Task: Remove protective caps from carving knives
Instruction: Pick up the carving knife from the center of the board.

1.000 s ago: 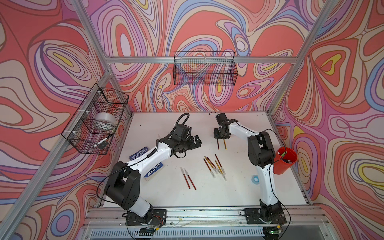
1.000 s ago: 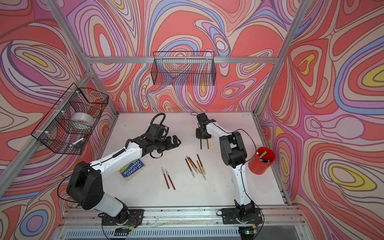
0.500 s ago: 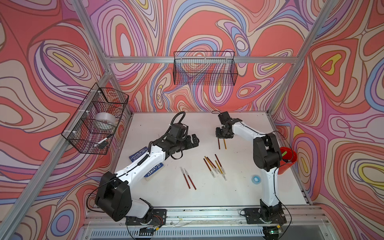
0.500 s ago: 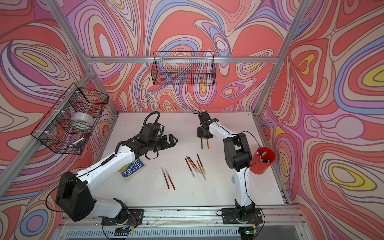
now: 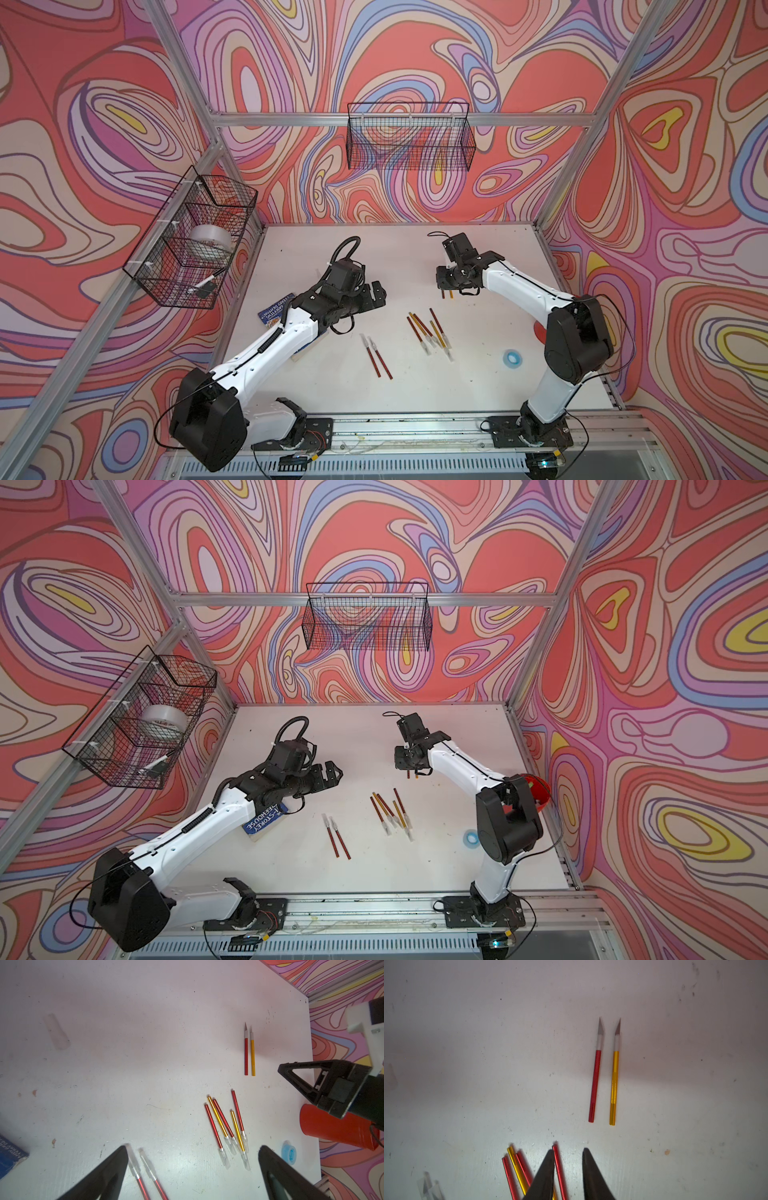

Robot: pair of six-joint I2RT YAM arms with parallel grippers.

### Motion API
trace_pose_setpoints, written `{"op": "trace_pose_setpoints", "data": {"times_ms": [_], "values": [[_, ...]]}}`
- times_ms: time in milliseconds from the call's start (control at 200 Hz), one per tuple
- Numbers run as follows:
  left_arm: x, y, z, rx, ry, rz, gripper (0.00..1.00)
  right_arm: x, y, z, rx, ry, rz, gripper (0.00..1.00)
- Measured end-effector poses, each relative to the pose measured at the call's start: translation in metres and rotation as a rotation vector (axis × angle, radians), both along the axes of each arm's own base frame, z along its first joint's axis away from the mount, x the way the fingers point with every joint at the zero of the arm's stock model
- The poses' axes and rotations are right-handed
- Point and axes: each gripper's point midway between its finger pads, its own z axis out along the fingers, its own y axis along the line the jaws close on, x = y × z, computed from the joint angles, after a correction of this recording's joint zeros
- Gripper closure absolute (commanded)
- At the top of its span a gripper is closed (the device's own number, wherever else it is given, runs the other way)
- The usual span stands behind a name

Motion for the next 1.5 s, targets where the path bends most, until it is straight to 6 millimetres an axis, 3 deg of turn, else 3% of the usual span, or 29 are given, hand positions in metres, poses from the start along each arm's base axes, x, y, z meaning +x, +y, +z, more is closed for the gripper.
{"op": "trace_pose_setpoints", "data": {"times_ms": [366,666,856,1142,1332,1502], "values": [[-0.002,0.008,-0.001,0.017,-0.008,0.025,0.00,-0.033,0.012,-0.009,0.021,0.013,0.025,0.73],[0.004,0.014,0.001,0.039,0.004,0.051,0.00,-0.062,0.049,-0.007,0.038,0.004,0.113,0.71],[0.002,0.016,0.001,0.049,0.011,0.056,0.00,-0.102,0.068,-0.008,0.042,-0.005,0.175,0.70],[-0.003,0.020,-0.003,0.051,0.014,0.062,0.00,-0.148,0.066,-0.030,0.007,0.030,0.180,0.70],[-0.011,0.024,-0.020,0.072,0.050,0.060,0.00,-0.161,0.075,-0.040,-0.019,0.038,0.192,0.70],[-0.011,0.024,-0.023,0.078,0.054,0.055,0.00,-0.160,0.077,-0.045,-0.060,0.044,0.189,0.70]]}}
